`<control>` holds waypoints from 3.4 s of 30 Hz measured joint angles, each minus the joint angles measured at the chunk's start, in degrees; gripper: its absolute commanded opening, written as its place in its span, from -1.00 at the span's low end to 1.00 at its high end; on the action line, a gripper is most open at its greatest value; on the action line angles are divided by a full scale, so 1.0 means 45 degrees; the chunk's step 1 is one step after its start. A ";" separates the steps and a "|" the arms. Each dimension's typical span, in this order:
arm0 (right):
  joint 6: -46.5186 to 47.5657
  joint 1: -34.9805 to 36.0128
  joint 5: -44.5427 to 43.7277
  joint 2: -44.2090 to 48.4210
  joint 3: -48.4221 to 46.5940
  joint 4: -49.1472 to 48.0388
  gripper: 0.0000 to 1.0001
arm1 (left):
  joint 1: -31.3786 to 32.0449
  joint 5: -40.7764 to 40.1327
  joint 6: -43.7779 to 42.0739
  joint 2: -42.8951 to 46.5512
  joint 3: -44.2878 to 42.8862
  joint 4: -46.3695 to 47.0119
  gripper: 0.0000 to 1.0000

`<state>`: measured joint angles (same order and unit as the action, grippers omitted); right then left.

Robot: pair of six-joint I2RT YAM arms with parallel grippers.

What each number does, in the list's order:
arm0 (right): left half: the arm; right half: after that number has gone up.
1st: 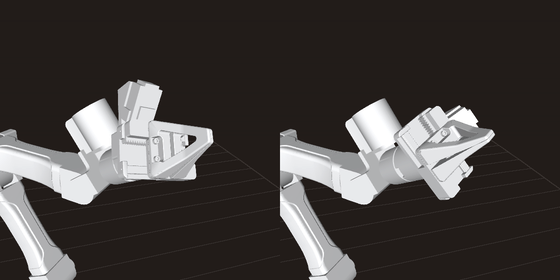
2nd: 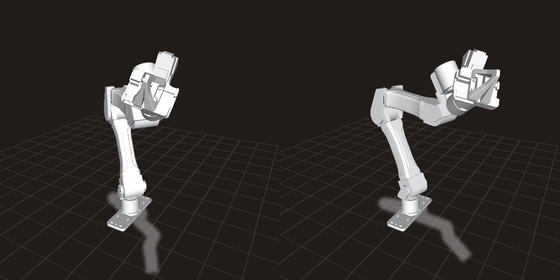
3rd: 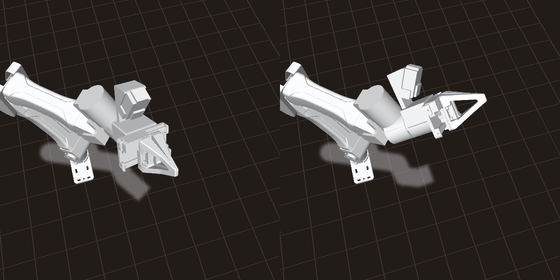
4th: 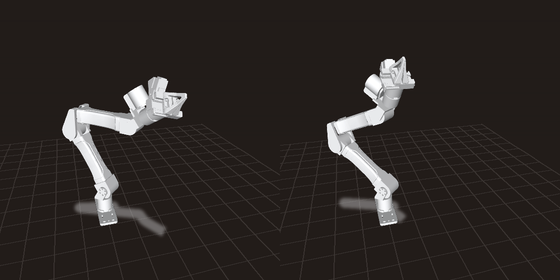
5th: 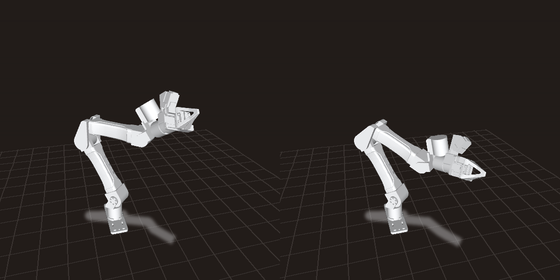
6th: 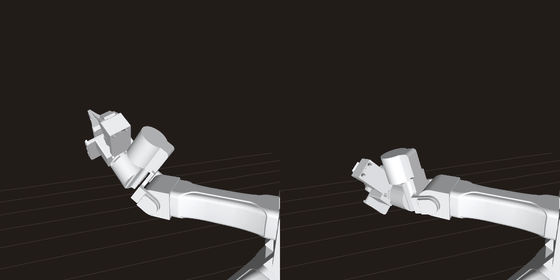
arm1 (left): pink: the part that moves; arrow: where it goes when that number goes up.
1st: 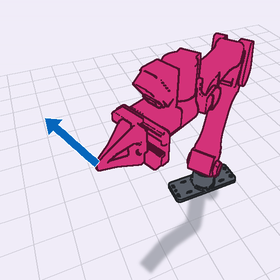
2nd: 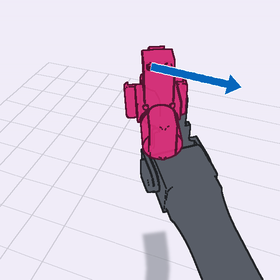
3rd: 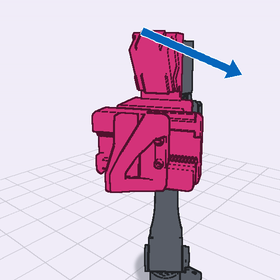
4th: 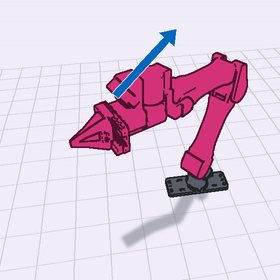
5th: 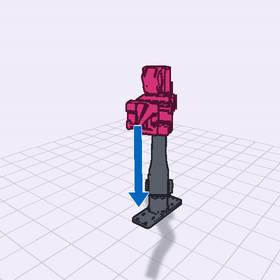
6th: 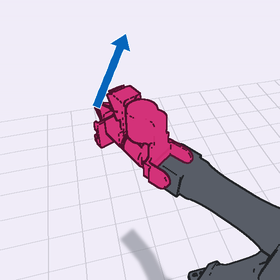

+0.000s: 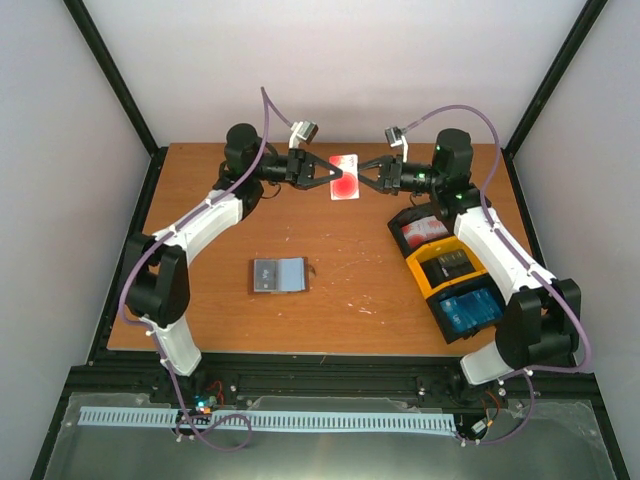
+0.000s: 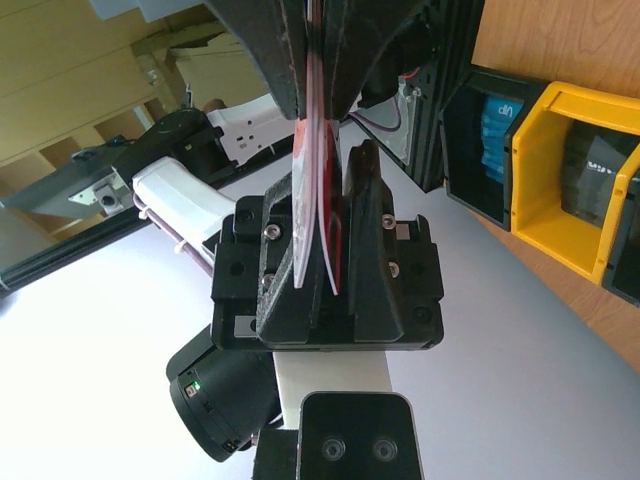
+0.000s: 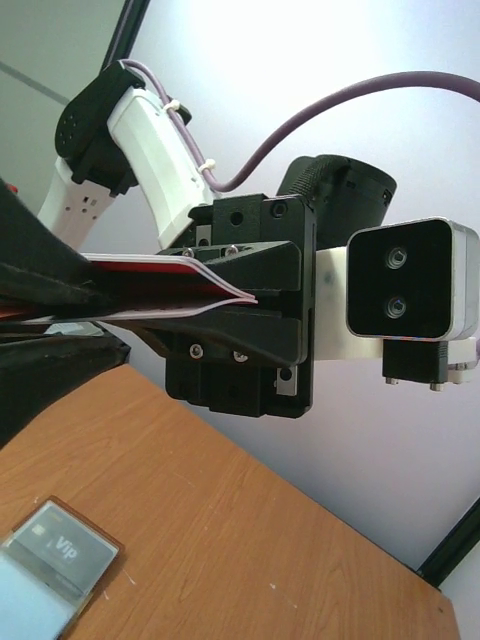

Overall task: Put the credit cards into the card holder
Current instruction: Pick up the credit card from the storage box, then place the credit card in the storage box.

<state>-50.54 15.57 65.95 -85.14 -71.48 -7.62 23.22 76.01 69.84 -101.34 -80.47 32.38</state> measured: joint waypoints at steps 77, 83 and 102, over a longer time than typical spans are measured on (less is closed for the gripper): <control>-0.1540 -0.2744 -0.3463 -0.0359 -0.0957 0.3551 -0.94 | -0.0656 -0.1039 0.1651 -0.0690 0.0447 -0.2074 -0.98; 0.0466 -0.3827 -0.5003 0.0253 -0.0962 0.5994 -0.94 | -0.0471 -0.2098 0.0175 -0.1064 -0.0044 -0.3769 -0.98; 0.3279 -0.4051 -1.1885 0.3886 0.0160 1.1322 -0.94 | 0.2997 -0.6363 -0.1831 -0.7533 -0.5858 -0.5673 -0.90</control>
<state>-35.79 -2.66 12.47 -67.66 -70.76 43.33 36.71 47.37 61.60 -135.24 -106.83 6.85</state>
